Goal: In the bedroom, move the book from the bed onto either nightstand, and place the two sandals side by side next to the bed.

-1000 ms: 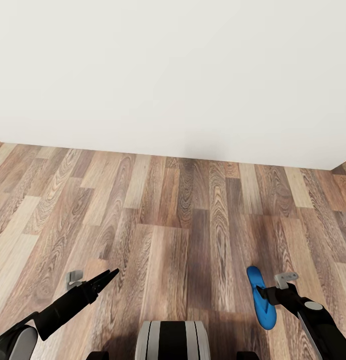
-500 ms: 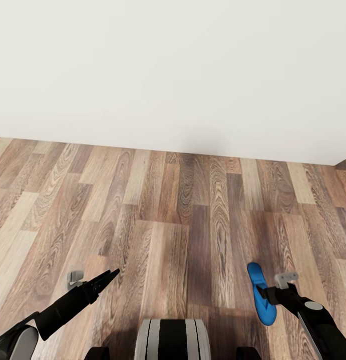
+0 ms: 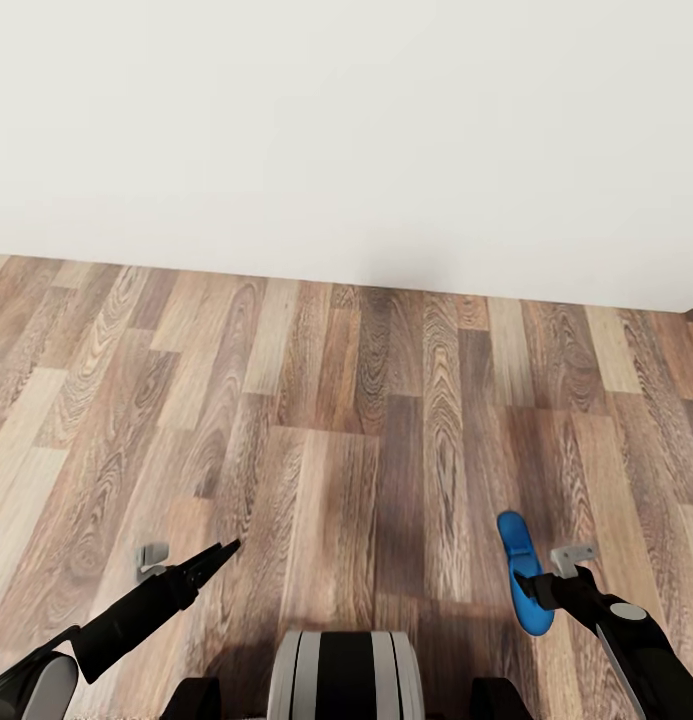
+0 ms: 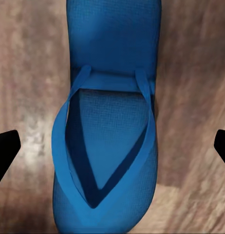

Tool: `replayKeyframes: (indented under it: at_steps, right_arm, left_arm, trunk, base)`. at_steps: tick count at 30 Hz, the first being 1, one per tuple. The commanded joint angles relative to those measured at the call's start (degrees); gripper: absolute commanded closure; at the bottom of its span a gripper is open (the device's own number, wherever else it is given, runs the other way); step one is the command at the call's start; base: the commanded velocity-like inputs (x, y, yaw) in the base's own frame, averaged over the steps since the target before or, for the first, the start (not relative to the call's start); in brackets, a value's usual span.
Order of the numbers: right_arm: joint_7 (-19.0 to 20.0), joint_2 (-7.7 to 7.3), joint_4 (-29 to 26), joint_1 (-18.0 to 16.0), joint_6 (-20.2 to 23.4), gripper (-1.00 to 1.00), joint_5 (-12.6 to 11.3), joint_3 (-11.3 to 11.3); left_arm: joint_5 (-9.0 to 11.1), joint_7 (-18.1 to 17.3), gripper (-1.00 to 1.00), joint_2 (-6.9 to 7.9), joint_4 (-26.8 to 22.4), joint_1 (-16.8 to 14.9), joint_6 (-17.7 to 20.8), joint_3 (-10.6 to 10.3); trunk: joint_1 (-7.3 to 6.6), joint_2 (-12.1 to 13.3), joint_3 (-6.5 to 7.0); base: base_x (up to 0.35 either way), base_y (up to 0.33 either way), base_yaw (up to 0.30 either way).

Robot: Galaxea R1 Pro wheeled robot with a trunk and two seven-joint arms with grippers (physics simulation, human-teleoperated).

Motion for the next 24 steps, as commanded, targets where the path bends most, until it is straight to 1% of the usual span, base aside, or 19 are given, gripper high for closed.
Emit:
replayKeyframes:
  at_steps: [1, 10, 24]
  right_arm:
    - [0.5, 0.02, -0.1, 0.0, 0.2, -1.0, 0.6, -0.2]
    - [0.5, 0.02, -0.1, 0.0, 0.2, -1.0, 0.6, -0.2]
    - [0.5, 0.01, -0.1, 0.0, 0.2, -1.0, 0.6, -0.2]
  left_arm:
    - [0.3, -0.1, -1.0, 0.01, 0.0, 0.0, 0.4, 0.0]
    - [0.3, 0.0, -1.0, -0.07, 0.1, 0.0, 0.4, 0.0]
    - [0.4, 0.0, -1.0, -0.08, 0.1, 0.0, 0.4, 0.0]
  trunk:
    - [0.01, 0.0, -0.26]
    - [0.25, -0.1, -2.25]
    - [0.25, -0.1, -2.25]
  base:
    - [0.0, 0.0, 0.0]
    - [0.0, 0.0, 0.0]
    - [0.0, 0.0, 0.0]
